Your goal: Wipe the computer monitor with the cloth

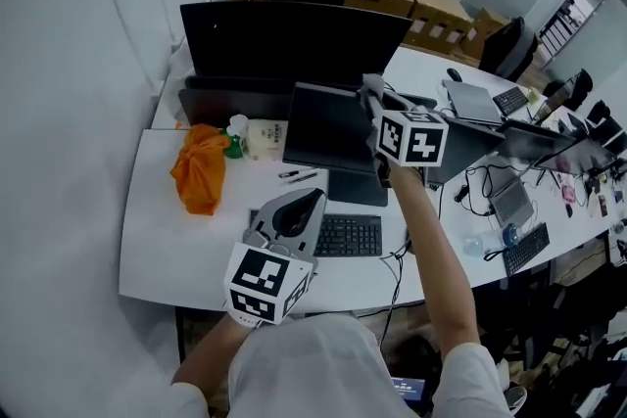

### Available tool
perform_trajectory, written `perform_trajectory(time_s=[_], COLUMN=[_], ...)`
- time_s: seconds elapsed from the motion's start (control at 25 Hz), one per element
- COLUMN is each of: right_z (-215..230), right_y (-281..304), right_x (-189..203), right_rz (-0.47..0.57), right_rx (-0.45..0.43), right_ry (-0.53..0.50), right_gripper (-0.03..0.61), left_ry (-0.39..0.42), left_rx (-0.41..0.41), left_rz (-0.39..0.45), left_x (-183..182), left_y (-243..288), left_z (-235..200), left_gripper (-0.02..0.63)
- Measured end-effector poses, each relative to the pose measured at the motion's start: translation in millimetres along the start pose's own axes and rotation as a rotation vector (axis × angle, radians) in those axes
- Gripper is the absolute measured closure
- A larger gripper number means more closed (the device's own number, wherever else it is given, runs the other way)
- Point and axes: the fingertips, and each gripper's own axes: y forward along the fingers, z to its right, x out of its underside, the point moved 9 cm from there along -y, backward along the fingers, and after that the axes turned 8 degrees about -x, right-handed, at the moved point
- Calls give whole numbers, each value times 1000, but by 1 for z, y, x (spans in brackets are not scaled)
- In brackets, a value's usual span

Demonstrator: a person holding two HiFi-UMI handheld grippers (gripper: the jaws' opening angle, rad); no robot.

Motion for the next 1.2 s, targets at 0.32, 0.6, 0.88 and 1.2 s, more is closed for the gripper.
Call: perform_trajectory(time_s=[0.32, 0.6, 0.88, 1.2], right_z=[-39, -80, -105, -126], right_y=[29, 55, 65, 75], right_x=[-6, -11, -7, 15], right_rz=[13, 70, 134, 241], right_rx=[-68, -108, -139, -230], right_ry=[-16, -44, -5, 199], right_gripper=[538, 538, 538, 537], left_ry=[-11, -30, -63, -55], left_rx=[-97, -172, -216, -251], left_rz=[11, 16, -3, -21], left_x=[4, 7, 18, 22], left_y=[-30, -56, -70, -80], left_z=[-22, -39, -46, -44], left_gripper=[594, 595, 594, 594])
